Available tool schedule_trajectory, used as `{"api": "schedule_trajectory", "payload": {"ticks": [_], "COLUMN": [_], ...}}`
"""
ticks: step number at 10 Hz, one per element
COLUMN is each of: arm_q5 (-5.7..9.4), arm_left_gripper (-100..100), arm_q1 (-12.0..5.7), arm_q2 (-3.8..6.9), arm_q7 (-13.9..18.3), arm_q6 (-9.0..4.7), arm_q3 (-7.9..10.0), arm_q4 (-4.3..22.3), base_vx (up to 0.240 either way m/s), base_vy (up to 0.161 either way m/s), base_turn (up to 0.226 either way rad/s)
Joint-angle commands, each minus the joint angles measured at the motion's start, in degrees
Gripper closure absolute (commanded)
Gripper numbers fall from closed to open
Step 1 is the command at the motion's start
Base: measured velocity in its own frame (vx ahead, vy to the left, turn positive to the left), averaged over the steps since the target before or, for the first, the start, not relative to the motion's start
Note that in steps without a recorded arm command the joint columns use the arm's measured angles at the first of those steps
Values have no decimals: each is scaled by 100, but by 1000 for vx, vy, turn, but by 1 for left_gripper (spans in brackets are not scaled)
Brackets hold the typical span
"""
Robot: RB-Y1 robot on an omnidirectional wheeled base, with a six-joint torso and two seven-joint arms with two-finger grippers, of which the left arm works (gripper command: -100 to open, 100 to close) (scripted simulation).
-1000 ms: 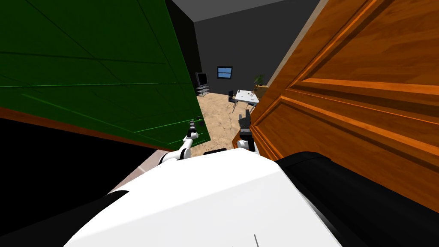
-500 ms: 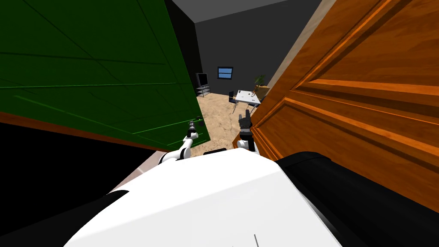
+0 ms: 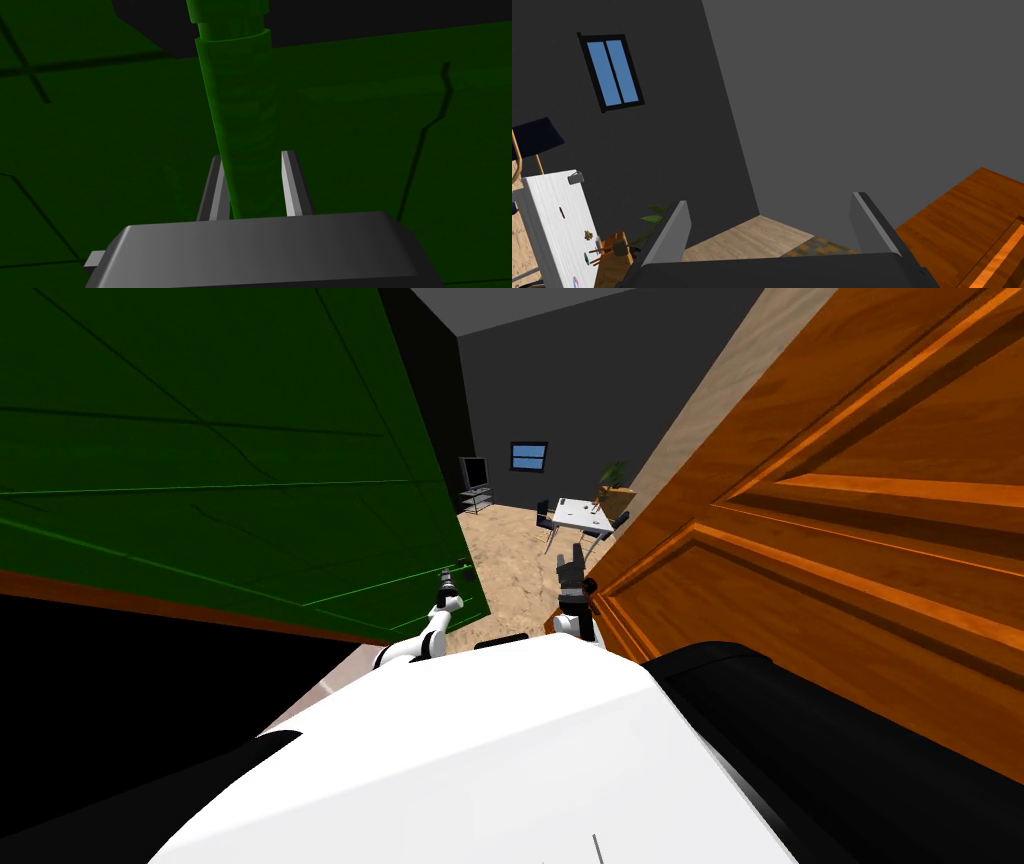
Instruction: Push the door open
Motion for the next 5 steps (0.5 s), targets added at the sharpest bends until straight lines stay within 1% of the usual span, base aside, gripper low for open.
{"api": "schedule_trajectory", "payload": {"ticks": [1, 2, 3, 5], "arm_q5": [61, 78, 111, 144], "arm_left_gripper": [100, 100, 100, 100], "arm_q1": [-110, -123, -149, -175], "arm_q2": [105, 83, 33, -19], "arm_q7": [-148, -212, -336, -459], "arm_q6": [-153, -168, -196, -225], "arm_q3": [204, 263, 378, 491], "arm_q4": [107, 116, 134, 152], "base_vx": [122, 120, 140, 121], "base_vy": [-12, -25, -19, -28], "base_turn": [43, 46, 43, 69]}}
